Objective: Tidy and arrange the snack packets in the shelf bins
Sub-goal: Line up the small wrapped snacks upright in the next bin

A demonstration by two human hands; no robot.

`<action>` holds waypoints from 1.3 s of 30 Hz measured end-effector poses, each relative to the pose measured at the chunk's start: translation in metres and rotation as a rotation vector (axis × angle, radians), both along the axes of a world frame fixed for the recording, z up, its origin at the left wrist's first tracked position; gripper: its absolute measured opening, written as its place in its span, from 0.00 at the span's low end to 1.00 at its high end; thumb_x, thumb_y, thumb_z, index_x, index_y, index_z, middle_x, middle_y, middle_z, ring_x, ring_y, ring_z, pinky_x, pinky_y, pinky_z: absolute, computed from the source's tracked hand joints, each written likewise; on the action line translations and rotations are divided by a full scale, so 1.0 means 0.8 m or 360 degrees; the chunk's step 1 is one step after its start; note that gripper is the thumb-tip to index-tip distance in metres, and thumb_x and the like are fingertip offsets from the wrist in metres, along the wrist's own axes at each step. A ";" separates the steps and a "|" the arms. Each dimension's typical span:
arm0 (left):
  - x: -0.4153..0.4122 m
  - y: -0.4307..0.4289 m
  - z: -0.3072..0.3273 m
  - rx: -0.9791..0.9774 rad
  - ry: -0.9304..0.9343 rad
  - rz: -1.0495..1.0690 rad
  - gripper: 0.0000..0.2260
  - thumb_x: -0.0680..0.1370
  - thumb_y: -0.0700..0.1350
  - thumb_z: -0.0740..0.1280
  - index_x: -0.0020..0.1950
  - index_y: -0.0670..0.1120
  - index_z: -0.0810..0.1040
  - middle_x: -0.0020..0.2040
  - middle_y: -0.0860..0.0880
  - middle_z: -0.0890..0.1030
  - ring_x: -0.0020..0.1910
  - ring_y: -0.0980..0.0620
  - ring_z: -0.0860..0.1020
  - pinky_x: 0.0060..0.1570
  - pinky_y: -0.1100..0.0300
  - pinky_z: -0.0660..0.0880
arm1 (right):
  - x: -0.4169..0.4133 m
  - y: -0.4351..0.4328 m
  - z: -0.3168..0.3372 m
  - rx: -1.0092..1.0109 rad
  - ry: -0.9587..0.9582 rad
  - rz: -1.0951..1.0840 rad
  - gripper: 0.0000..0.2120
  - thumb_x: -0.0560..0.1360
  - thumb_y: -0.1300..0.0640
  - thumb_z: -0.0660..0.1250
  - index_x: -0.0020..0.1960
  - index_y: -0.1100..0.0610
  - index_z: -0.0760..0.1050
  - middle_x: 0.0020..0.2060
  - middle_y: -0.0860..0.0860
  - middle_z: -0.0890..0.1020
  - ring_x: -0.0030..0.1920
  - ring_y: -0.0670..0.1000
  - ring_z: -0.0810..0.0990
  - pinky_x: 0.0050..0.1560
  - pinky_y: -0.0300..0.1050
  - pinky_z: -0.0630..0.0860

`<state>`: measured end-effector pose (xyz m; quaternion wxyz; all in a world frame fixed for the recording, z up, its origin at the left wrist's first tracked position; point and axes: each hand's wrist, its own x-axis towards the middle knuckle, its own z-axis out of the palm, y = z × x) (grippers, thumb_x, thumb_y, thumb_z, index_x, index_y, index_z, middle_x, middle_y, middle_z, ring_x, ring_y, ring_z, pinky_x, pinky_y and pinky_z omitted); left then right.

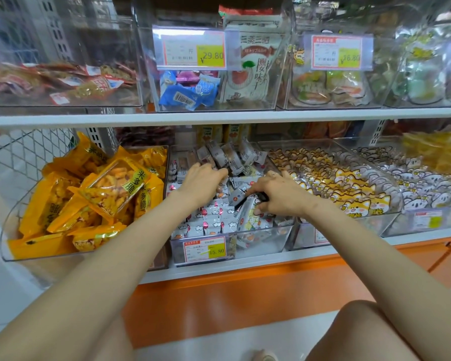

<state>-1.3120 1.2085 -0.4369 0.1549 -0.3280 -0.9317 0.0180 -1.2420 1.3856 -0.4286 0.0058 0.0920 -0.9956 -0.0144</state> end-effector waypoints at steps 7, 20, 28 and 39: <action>-0.001 -0.011 0.001 0.0338 -0.0195 -0.0023 0.10 0.78 0.48 0.65 0.57 0.46 0.75 0.53 0.45 0.79 0.56 0.46 0.74 0.55 0.54 0.68 | 0.004 0.007 0.005 -0.0559 -0.0014 -0.0033 0.19 0.67 0.52 0.75 0.56 0.51 0.75 0.53 0.53 0.79 0.56 0.54 0.74 0.60 0.48 0.65; 0.031 -0.019 0.018 0.0927 -0.0692 -0.0243 0.16 0.74 0.48 0.70 0.60 0.47 0.74 0.56 0.50 0.79 0.55 0.51 0.76 0.48 0.57 0.72 | 0.005 -0.007 0.017 -0.2272 0.0239 -0.0072 0.13 0.71 0.69 0.70 0.53 0.60 0.75 0.47 0.58 0.79 0.43 0.53 0.82 0.42 0.42 0.82; 0.027 -0.057 0.032 0.0584 -0.0144 0.0264 0.20 0.74 0.54 0.69 0.60 0.46 0.70 0.55 0.47 0.79 0.50 0.46 0.77 0.41 0.55 0.71 | -0.023 0.000 -0.005 -0.0419 0.0537 0.0049 0.23 0.72 0.53 0.71 0.66 0.51 0.73 0.60 0.50 0.76 0.59 0.53 0.67 0.60 0.45 0.64; 0.043 -0.073 0.028 -0.0161 -0.0129 0.0359 0.19 0.75 0.57 0.65 0.60 0.48 0.71 0.55 0.48 0.77 0.54 0.48 0.74 0.42 0.58 0.69 | -0.039 -0.018 -0.013 0.0179 0.0388 0.0009 0.19 0.75 0.48 0.66 0.65 0.49 0.73 0.63 0.54 0.70 0.67 0.57 0.62 0.63 0.51 0.59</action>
